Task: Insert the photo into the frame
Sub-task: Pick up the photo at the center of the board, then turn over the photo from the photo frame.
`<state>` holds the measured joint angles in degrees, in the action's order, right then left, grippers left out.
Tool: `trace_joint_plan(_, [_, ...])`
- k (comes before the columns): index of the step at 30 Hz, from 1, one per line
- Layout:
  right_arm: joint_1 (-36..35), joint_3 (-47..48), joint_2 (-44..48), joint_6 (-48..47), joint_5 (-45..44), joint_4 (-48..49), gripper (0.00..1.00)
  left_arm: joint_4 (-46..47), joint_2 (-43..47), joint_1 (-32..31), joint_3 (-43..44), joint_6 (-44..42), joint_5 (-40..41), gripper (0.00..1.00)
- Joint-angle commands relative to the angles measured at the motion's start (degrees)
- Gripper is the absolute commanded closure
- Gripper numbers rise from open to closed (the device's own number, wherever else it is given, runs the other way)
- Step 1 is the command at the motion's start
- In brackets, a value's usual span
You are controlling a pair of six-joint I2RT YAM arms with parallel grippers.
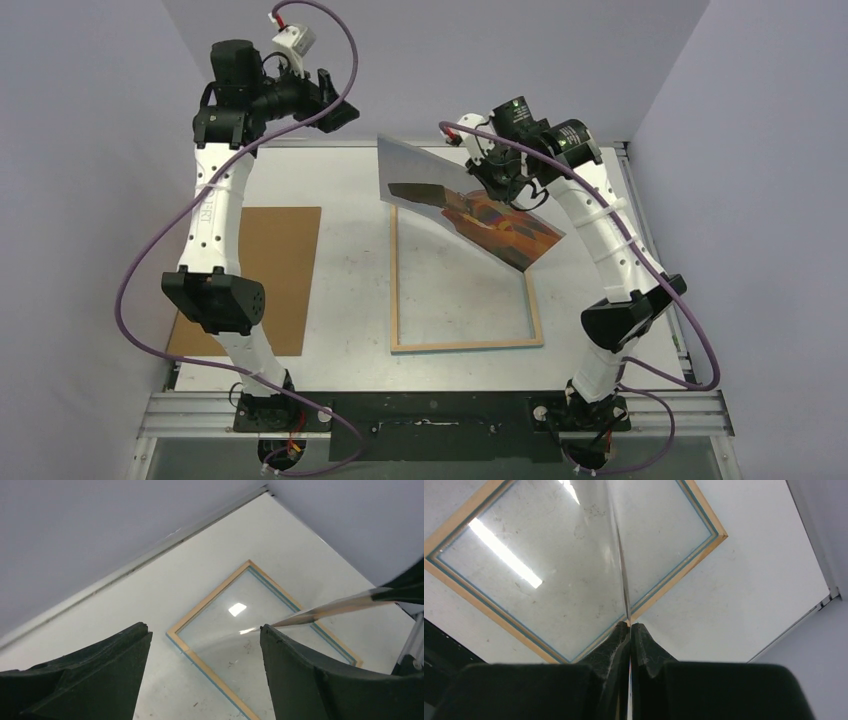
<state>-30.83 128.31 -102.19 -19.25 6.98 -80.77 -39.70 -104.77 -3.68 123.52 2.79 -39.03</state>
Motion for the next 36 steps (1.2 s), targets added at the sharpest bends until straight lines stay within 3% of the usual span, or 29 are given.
trace_joint_plan(1, [-0.37,-4.02,5.44,-9.39,2.81,6.83,1.00,-4.53,-0.59,-0.01,7.16,-10.74,-19.30,0.21])
trace_joint_plan(7, [-0.37,-1.22,4.00,-12.15,5.13,4.54,1.00,-4.31,1.77,-0.53,4.92,-10.61,-33.41,0.21])
trace_joint_plan(14, [-0.46,2.29,0.93,-13.58,8.53,-0.43,1.00,-3.78,6.02,-3.12,-5.93,-12.82,-35.22,0.19])
trace_joint_plan(23, [-0.37,5.38,-1.24,-14.76,10.17,-4.41,1.00,-12.50,6.49,-3.72,-7.47,-23.64,-38.05,0.18])
trace_joint_plan(32, [0.36,7.95,-1.89,-16.04,14.37,-6.55,1.00,-18.62,8.13,-3.82,-12.88,-38.37,-39.60,0.28])
trace_joint_plan(36, [0.51,7.90,-1.45,-16.54,15.90,-6.84,1.00,-18.87,8.18,-3.87,-14.82,-41.49,-40.34,0.43])
